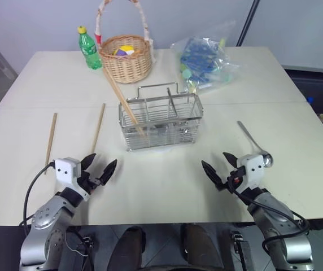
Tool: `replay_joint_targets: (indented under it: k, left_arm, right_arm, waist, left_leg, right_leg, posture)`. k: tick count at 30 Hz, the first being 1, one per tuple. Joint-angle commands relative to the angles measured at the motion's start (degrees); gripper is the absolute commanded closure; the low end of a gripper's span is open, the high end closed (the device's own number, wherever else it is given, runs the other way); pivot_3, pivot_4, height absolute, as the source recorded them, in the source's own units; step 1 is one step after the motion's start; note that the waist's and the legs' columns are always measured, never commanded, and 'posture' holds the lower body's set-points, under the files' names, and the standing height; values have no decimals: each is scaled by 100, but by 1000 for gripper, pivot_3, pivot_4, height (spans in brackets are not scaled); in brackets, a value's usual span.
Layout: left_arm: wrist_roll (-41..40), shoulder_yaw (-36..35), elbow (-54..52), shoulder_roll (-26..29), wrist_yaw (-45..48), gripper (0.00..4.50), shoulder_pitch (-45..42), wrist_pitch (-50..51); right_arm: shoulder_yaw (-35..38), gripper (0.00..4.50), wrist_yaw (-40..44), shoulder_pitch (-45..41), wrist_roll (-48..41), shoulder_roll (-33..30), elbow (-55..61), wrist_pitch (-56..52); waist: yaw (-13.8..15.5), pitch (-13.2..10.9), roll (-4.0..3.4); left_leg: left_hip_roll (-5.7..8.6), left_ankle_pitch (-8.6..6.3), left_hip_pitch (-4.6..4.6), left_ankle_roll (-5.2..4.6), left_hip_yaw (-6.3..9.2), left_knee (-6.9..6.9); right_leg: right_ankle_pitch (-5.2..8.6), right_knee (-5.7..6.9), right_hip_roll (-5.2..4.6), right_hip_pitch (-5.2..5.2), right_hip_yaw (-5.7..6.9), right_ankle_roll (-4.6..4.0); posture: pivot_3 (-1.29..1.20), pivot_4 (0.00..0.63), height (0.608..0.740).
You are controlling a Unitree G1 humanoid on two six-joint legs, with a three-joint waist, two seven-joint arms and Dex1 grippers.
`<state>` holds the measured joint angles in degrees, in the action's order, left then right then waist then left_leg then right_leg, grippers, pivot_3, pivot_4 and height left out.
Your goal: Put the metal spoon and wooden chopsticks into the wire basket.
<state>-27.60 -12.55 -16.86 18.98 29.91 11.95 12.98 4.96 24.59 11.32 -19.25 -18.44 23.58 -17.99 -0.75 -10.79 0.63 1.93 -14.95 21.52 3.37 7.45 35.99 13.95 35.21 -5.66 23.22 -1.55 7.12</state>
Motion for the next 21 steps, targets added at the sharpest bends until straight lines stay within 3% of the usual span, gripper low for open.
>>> replay_joint_targets:
  k: [1, 21]
  left_arm:
    - [50, -16, -104, 22, 3, 36, -33, -117]
    - [-89, 18, -418, -26, -149, 36, -116, 183]
  right_arm:
    - [6, 0, 8, -62, -23, 27, 115, 123]
    - [-40, 0, -13, -83, 4, 49, 91, 115]
  waist:
    - [0, 0, 0]
    - [2, 0, 0]
  left_leg:
    - [0, 0, 0, 0, 0, 0]
    - [0, 0, 1, 0, 0, 0]
  right_leg:
    - [0, 0, 0, 0, 0, 0]
    - [0, 0, 0, 0, 0, 0]
  posture:
    - [0, 150, 740]
    - [0, 150, 740]
